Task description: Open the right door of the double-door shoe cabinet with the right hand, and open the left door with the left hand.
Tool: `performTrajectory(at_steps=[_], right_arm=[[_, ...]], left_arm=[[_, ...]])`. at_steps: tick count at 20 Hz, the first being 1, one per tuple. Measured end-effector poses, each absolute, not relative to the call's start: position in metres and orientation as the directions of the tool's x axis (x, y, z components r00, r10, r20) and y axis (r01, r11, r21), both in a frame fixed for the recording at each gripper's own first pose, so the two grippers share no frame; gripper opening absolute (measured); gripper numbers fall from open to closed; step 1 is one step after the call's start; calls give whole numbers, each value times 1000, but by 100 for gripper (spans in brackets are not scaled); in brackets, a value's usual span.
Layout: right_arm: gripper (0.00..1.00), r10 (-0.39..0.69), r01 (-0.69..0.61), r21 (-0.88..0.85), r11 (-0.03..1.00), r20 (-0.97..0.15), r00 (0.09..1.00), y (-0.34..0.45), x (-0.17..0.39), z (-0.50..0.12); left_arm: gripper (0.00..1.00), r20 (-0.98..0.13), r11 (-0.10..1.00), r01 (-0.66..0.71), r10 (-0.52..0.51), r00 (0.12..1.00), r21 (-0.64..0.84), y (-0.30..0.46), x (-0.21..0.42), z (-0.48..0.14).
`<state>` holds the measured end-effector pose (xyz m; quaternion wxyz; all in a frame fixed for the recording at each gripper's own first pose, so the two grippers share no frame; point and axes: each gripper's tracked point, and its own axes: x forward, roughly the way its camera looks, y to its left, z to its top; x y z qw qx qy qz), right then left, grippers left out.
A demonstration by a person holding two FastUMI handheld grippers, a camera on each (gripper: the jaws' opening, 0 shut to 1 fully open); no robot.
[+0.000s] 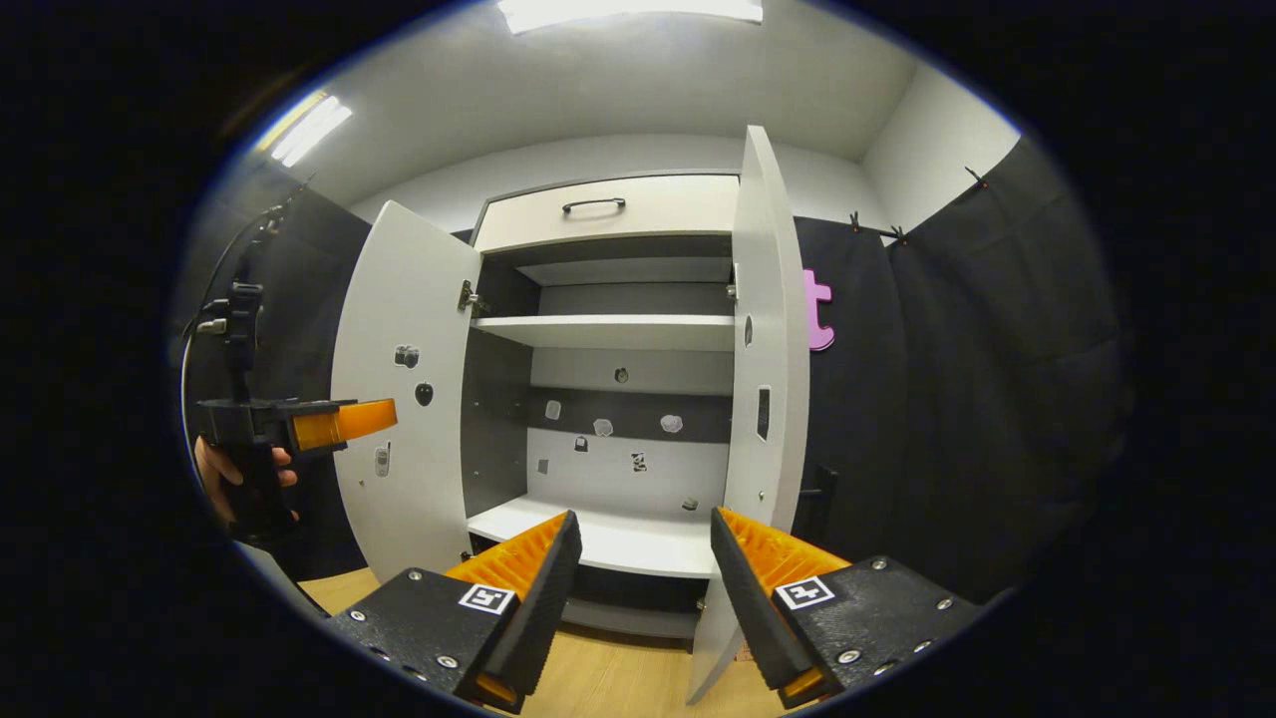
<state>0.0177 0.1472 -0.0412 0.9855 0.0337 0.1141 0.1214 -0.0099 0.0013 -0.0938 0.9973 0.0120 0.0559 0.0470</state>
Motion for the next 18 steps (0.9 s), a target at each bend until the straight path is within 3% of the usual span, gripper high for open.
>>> performTrajectory(at_steps=[7, 18], right_arm=[[86, 191, -192, 20, 981, -235, 953, 168, 8, -33], [93, 269, -266, 40, 963, -139, 953, 153, 12, -5]], left_arm=[[96, -100, 999, -40, 42, 994, 24, 1, -7, -92], [96, -49, 986, -159, 161, 986, 45, 14, -14, -72]])
